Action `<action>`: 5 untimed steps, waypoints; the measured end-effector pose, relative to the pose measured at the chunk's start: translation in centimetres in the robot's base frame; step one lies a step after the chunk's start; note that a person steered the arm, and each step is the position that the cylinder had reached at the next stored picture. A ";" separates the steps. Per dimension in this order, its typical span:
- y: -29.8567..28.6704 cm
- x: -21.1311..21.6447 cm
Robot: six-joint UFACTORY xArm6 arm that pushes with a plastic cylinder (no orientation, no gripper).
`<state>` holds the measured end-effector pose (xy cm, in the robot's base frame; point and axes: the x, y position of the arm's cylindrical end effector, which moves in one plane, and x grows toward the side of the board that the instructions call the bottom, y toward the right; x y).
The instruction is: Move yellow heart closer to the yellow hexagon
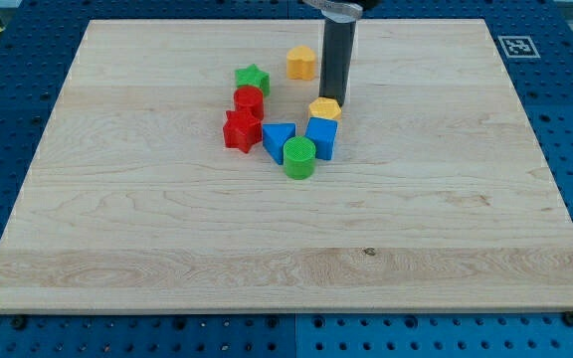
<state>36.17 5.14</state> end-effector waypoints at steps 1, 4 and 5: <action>0.0 -2.3; -0.6 -13.2; -3.8 -12.6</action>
<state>23.53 1.30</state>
